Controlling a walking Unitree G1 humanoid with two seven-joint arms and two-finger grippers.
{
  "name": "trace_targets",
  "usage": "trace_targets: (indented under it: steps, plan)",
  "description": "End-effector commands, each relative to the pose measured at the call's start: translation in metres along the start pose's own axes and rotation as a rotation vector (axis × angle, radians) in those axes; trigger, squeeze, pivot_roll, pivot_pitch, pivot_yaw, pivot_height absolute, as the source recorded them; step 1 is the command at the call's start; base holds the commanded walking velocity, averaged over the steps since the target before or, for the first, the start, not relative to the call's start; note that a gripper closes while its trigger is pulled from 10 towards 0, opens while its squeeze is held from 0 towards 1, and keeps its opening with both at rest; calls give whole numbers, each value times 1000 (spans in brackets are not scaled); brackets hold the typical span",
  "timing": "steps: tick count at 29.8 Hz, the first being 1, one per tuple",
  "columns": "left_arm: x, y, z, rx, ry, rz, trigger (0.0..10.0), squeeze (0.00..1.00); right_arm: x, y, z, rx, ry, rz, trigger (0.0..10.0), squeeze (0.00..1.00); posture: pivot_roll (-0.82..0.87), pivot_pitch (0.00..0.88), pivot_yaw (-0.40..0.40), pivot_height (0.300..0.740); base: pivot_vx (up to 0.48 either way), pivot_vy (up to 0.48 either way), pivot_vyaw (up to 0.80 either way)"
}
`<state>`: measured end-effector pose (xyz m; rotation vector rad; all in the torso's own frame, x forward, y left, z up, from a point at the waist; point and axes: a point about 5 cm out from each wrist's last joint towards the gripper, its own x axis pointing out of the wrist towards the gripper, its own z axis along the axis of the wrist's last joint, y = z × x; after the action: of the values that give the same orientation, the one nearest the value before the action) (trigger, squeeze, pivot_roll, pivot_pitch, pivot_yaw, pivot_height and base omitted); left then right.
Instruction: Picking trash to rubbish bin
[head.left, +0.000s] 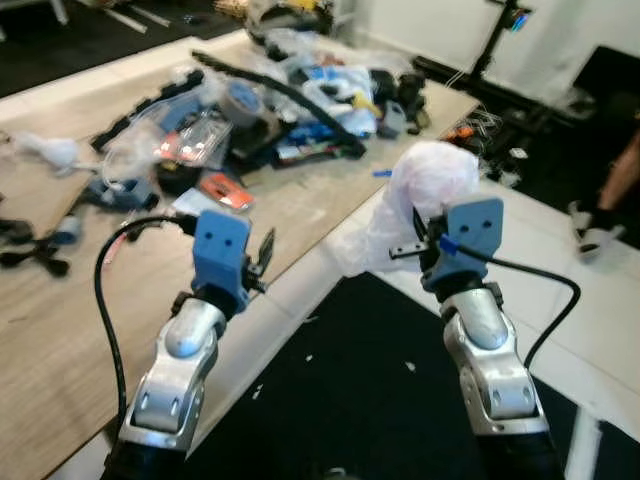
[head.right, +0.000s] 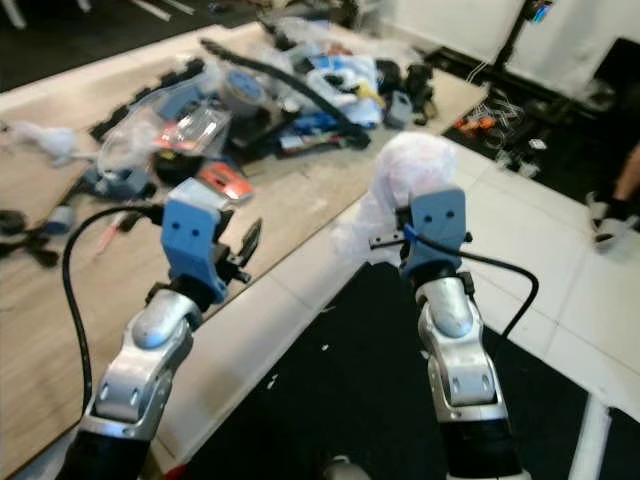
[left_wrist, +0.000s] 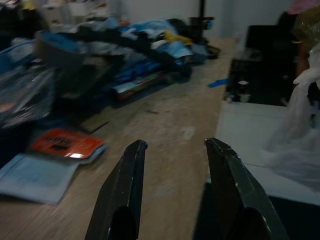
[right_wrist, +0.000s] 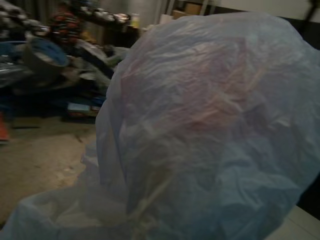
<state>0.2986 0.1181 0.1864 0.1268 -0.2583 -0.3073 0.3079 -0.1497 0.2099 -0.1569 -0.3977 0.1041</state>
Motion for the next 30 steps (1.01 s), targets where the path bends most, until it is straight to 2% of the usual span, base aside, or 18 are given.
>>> trace_targets:
  steps: [1, 30]
  plan:
    - [-3, -2, -5, 12, 25, -6, 10000, 0, -3, 0, -1, 2, 8, 5, 10000, 0, -17, 201, -52, 740, 0, 0, -619]
    - [-4, 3, -10, -4, 33, 29, 10000, 0, -6, 3, -9, -4, 33, 28, 10000, 0, -21, 190, -54, 740, 0, 0, -618]
